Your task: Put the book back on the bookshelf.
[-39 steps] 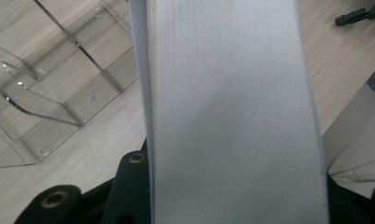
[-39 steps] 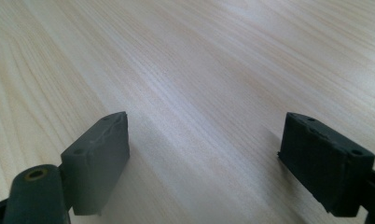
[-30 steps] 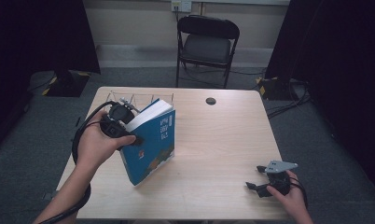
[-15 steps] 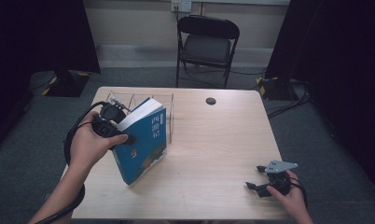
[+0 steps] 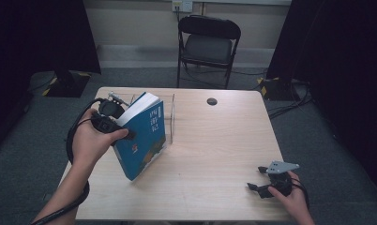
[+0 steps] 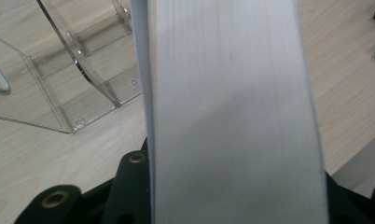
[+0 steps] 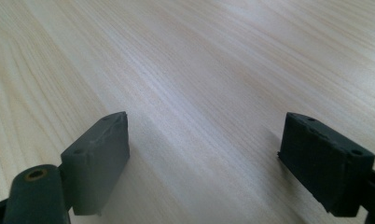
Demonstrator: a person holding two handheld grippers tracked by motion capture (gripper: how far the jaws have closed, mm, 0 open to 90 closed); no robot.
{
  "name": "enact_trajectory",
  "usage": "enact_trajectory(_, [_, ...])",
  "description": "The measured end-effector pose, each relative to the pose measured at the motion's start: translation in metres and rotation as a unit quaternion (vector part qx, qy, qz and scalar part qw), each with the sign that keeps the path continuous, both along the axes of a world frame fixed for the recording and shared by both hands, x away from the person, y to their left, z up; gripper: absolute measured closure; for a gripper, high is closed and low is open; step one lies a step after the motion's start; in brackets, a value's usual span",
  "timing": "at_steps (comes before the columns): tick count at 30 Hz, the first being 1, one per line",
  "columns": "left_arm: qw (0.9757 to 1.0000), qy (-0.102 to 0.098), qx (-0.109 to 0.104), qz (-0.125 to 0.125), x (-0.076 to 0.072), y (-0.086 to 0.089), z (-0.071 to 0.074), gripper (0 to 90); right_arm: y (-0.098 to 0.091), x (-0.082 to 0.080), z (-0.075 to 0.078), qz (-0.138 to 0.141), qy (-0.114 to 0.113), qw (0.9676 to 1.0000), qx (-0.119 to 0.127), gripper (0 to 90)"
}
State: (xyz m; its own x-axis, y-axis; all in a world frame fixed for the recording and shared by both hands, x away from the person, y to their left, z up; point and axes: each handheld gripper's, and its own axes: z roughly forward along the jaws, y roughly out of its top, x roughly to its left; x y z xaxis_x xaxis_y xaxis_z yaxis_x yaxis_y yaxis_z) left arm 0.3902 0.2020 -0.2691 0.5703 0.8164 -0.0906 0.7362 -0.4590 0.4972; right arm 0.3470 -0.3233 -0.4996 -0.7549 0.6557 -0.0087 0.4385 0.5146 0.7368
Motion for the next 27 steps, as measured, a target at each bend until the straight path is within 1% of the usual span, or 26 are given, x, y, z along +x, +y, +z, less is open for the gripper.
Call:
enact_trajectory(3, [1.0000,0.000,-0.003,0.007,0.002,0.000,0.000,62.1,0.000,0.000,0.000,0.000,0.000,1.0000,0.000,15.1])
enact_trajectory(6, [0.9999,0.003,0.000,0.014,0.004,-0.002,0.001,62.1,0.000,0.000,0.000,0.000,0.000,1.0000,0.000,15.1])
enact_trajectory(9, [0.9999,0.004,0.004,0.015,0.006,-0.003,0.000,62.1,0.000,0.000,0.000,0.000,-0.001,1.0000,0.000,15.1])
enact_trajectory(10, [0.9998,0.004,0.004,0.020,0.006,-0.004,0.000,62.1,0.000,0.000,0.000,0.000,0.000,1.0000,0.000,15.1])
enact_trajectory(12, [0.9998,0.001,0.008,0.020,0.006,-0.005,0.000,62.1,0.000,0.000,0.000,0.000,0.000,1.0000,0.000,15.1])
enact_trajectory(13, [0.9997,-0.001,0.008,0.023,0.007,-0.005,-0.001,62.1,0.000,0.000,0.000,0.000,0.000,1.0000,0.000,15.1])
enact_trajectory(14, [0.9995,0.001,0.002,0.031,0.008,-0.005,-0.001,62.1,0.000,0.000,0.000,0.000,0.000,1.0000,0.000,15.1])
enact_trajectory(15, [0.9995,0.001,0.002,0.031,0.008,-0.005,-0.001,62.1,0.000,0.000,0.000,0.000,0.000,1.0000,0.000,15.1])
enact_trajectory(16, [0.9993,0.000,0.000,0.038,0.009,-0.005,-0.001,62.1,0.000,0.000,0.000,0.000,0.000,1.0000,0.000,15.1])
enact_trajectory(19, [0.9994,-0.003,0.005,0.034,0.009,-0.007,-0.001,62.1,0.000,0.000,0.000,0.000,0.000,1.0000,0.000,15.1])
enact_trajectory(22, [0.9992,0.000,0.003,0.040,0.011,-0.011,-0.002,62.1,0.000,0.000,0.000,0.000,0.000,1.0000,0.000,15.1])
enact_trajectory(24, [0.9992,0.002,0.001,0.040,0.012,-0.010,-0.002,62.1,0.000,0.000,0.000,0.000,0.000,1.0000,0.000,15.1])
enact_trajectory(25, [0.9992,0.002,0.000,0.041,0.013,-0.011,-0.003,62.1,0.000,0.000,0.000,0.000,0.000,1.0000,0.000,15.1])
enact_trajectory(27, [0.9992,-0.002,0.004,0.041,0.012,-0.013,-0.004,62.1,0.000,0.000,0.000,0.000,0.000,1.0000,0.000,15.1])
